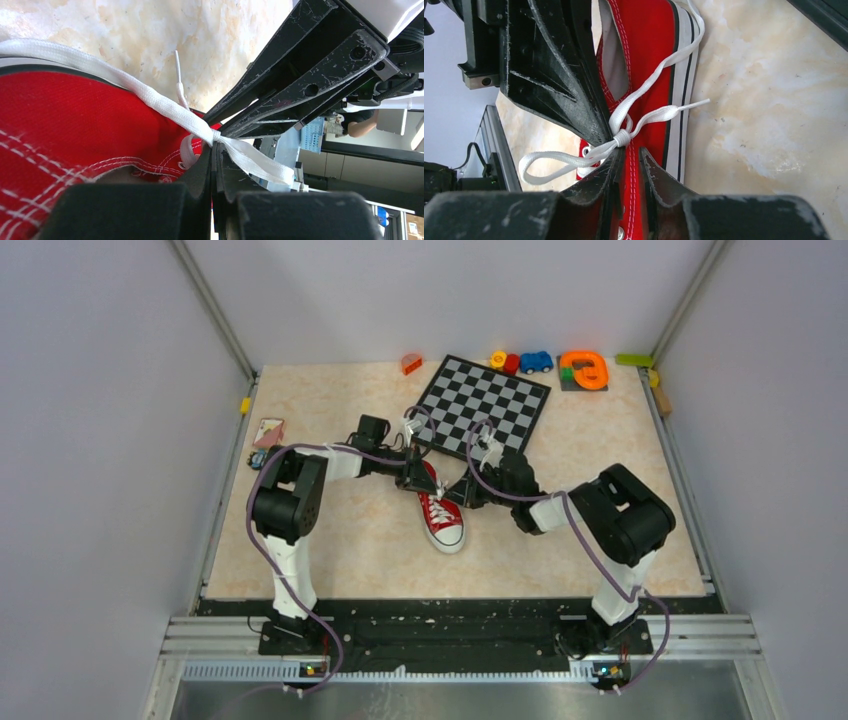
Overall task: Tie the shoes
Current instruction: Cross the shoelace with the shoelace.
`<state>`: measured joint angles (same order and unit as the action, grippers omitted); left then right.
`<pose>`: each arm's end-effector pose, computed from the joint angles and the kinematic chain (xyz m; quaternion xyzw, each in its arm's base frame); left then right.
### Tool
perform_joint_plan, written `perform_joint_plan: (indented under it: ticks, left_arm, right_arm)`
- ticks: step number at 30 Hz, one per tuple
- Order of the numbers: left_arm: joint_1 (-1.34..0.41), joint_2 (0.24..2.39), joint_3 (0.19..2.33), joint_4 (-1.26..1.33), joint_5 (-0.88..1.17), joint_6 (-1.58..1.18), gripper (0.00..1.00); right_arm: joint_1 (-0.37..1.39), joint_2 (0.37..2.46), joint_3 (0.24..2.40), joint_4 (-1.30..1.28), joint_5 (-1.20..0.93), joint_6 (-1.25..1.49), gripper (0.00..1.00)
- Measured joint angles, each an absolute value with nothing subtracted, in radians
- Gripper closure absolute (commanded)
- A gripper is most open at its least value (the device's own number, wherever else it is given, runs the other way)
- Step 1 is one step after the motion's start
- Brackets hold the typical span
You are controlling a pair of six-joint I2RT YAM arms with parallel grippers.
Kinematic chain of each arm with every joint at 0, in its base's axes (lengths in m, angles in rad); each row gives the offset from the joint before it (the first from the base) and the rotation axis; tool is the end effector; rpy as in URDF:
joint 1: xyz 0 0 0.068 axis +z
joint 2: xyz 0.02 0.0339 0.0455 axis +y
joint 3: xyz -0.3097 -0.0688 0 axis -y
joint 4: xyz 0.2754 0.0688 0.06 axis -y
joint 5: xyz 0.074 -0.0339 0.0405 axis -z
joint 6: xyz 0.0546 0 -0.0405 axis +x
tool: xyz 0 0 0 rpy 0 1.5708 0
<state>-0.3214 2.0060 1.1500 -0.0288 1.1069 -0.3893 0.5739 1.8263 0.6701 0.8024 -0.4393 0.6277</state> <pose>0.4009 -0.1849 0.1495 0.1495 0.8067 -0.5636 0.0960 0.3064 0.2258 0.1425 -0.1030 0.8039 0.4629 0.3591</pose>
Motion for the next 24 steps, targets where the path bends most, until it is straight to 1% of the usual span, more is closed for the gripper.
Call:
perform_joint_plan:
  ticks: [5,17,24]
  left_arm:
    - [-0.321,2.006,1.150,-0.028,1.108,-0.390,1.00]
    - [-0.316,2.006,1.150,-0.028,1.111,-0.390,1.00]
    - [-0.316,2.006,1.150,-0.028,1.110,-0.390,1.00]
  right_arm:
    - [0.574,1.828,0.670,0.827,-0.443,0.631,0.79]
    - [0.574,1.829,0.652,0.955,-0.496,0.673,0.78]
    - [0.574,1.829,0.653,0.962,-0.503,0.692,0.79]
